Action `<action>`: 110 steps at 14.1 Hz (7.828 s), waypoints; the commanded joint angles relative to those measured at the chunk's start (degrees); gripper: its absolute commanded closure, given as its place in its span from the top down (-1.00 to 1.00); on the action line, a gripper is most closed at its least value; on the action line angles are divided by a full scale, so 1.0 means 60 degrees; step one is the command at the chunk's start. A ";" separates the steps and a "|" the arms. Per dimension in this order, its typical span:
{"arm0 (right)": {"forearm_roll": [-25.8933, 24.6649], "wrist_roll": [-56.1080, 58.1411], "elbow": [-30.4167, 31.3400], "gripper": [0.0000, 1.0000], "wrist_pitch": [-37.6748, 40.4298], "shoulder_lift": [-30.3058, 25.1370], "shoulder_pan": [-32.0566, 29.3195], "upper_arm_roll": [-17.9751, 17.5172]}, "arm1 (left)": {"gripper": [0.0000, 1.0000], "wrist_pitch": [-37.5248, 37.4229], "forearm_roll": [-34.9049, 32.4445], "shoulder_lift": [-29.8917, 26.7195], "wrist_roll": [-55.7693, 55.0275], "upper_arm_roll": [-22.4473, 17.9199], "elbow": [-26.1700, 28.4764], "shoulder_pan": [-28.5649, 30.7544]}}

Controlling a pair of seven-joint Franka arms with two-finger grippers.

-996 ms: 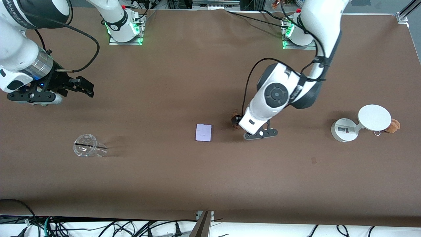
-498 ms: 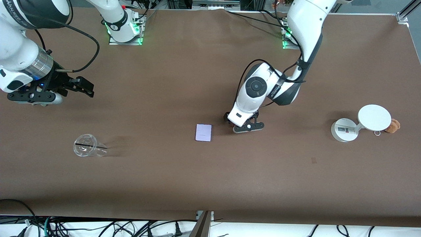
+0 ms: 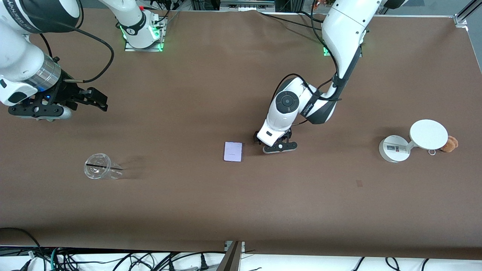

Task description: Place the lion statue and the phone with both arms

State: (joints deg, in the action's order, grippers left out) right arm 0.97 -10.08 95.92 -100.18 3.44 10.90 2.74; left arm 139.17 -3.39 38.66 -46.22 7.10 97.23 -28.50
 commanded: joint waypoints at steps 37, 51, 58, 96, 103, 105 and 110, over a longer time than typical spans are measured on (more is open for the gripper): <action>0.1079 -0.2329 -0.1422 1.00 -0.1302 0.3713 0.2429 -0.0208 | -1.00 0.1471 -0.0401 -0.2620 0.6810 -0.0128 0.4169 0.6244; 0.0222 -0.8016 -0.5057 0.99 -0.4909 0.9020 0.5066 0.0171 | 1.00 0.1854 -0.0387 -0.2429 0.7133 -0.0114 0.4010 0.6479; -0.0630 -0.7580 -0.5073 0.99 -0.5158 0.9154 0.5171 0.0187 | 1.00 0.0391 -0.0357 -0.2722 0.6753 0.0017 0.3322 0.6260; 0.0231 -0.0464 -0.0799 -0.13 -0.6533 0.6708 0.1686 0.0158 | 1.00 -0.9002 0.1225 -0.5593 0.6458 -0.1080 -0.2130 0.4648; 0.0615 0.0610 -0.0532 0.80 -0.6740 0.6707 0.0631 0.0129 | 1.00 -0.9016 0.0756 -0.5360 0.6444 -0.0978 -0.2289 0.4633; 0.0629 0.0567 -0.0590 0.99 -0.6711 0.6707 0.0659 0.0100 | 1.00 -0.9016 0.0756 -0.5360 0.6429 -0.0978 -0.2275 0.4633; 0.0644 0.0464 -0.0664 0.99 -0.5938 0.5831 0.0776 0.0012 | 1.00 -0.9016 0.0770 -0.5345 0.6444 -0.0993 -0.2290 0.4750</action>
State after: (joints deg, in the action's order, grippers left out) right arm 3.81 -7.88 89.90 -139.24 43.58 15.61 3.66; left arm 84.41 2.25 7.22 -8.40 1.34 82.72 0.03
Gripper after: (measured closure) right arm 0.000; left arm 0.000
